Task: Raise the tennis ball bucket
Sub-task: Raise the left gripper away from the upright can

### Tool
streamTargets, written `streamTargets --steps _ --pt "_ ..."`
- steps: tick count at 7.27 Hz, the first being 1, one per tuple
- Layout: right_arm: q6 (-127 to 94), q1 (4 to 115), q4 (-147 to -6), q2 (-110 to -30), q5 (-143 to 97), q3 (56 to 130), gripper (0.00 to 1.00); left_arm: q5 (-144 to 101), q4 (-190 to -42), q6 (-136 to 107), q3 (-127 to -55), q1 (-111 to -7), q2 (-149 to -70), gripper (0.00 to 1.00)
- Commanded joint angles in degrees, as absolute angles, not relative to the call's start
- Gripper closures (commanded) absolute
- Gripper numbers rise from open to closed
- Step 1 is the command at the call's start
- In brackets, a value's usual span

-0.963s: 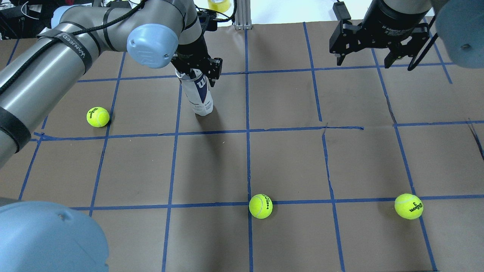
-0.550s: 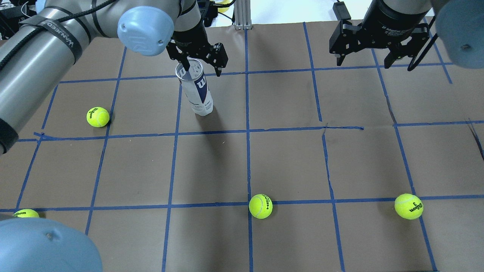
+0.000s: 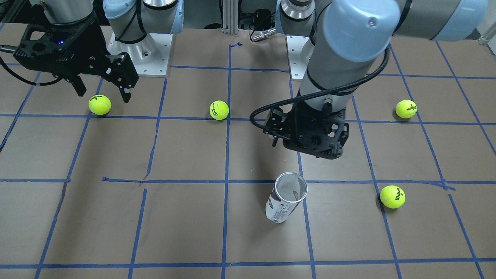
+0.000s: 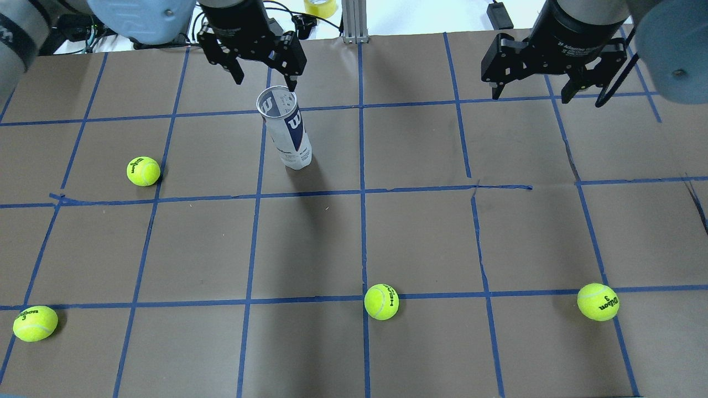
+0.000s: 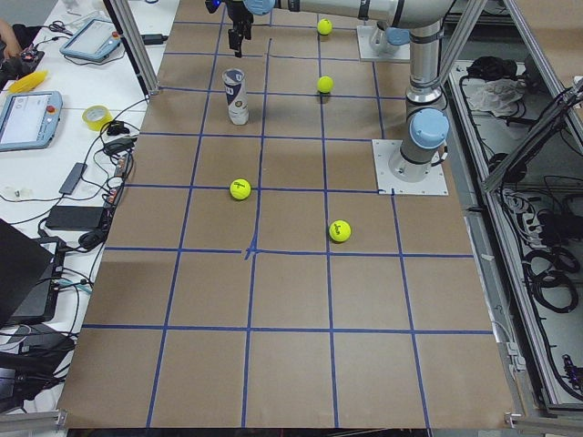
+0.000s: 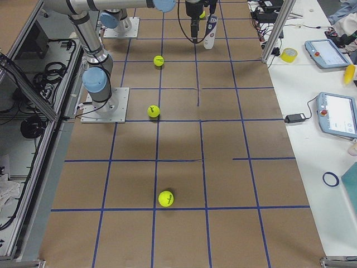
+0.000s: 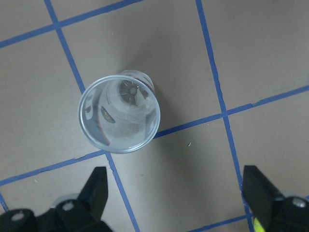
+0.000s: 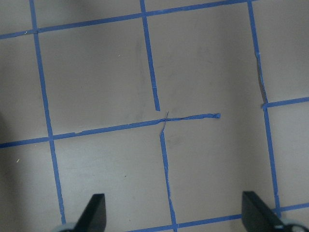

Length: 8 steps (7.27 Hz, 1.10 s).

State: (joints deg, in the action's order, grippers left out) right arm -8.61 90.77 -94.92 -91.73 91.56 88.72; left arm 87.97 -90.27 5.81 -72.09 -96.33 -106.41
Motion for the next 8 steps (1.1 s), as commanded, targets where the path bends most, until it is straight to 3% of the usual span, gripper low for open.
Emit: streamTargets --steps 1,5,8 --pt "-8.61 90.79 -94.92 -91.76 91.58 88.77 0.00 87.54 -91.67 7.19 -75.30 -89.41 -101.71 0.00" --pt "-8.61 90.79 -94.92 -91.93 91.58 88.77 0.00 87.71 -92.28 7.65 -85.32 -83.68 -92.65 0.00" --pt "-8.61 90.79 -94.92 -91.93 91.58 88.86 0.00 88.15 -92.37 6.94 -85.87 -83.24 -91.06 0.00"
